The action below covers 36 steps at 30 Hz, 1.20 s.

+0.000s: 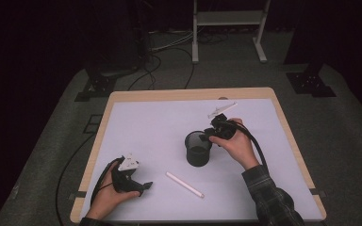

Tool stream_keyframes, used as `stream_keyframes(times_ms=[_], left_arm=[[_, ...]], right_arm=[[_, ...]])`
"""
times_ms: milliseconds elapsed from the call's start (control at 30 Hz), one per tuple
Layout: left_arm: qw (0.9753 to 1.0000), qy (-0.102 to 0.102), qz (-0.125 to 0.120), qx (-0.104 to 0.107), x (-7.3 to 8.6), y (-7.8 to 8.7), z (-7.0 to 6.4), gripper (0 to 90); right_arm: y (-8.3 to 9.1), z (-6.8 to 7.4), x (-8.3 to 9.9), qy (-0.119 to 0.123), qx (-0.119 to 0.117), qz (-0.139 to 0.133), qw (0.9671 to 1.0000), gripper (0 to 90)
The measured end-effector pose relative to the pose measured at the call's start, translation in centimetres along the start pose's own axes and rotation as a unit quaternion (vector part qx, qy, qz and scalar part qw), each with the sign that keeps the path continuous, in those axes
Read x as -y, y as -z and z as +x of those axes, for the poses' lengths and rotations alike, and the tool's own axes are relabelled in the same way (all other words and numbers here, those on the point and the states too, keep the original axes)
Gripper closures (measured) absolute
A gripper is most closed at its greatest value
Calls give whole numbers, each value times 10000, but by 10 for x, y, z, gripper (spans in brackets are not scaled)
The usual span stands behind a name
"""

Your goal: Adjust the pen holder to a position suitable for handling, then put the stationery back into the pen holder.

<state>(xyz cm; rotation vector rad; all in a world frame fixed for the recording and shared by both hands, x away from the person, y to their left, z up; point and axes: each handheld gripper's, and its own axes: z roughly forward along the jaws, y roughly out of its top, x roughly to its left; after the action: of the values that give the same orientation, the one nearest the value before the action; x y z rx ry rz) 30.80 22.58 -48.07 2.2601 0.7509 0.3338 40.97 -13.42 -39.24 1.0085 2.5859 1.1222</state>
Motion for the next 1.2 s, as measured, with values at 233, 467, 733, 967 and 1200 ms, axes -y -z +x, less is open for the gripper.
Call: stream_keyframes(times_ms=[233,467,733,967,1200], left_arm=[[10000,16,-15,-2,0,0,0,0],[10000,-4,0,-5,0,0,0,0],[10000,27,-15,4,0,0,0,0],[10000,14,-3,3,0,0,0,0],[10000,21,-13,0,0,0,-1,0]], right_arm=[[15,2,4,61,30,-185,9998,488],[30,5,13,110,128,-340,9993,443],[52,12,30,138,259,-524,9982,420],[61,18,48,142,329,-518,9980,426],[64,27,67,201,324,-393,9985,440]])
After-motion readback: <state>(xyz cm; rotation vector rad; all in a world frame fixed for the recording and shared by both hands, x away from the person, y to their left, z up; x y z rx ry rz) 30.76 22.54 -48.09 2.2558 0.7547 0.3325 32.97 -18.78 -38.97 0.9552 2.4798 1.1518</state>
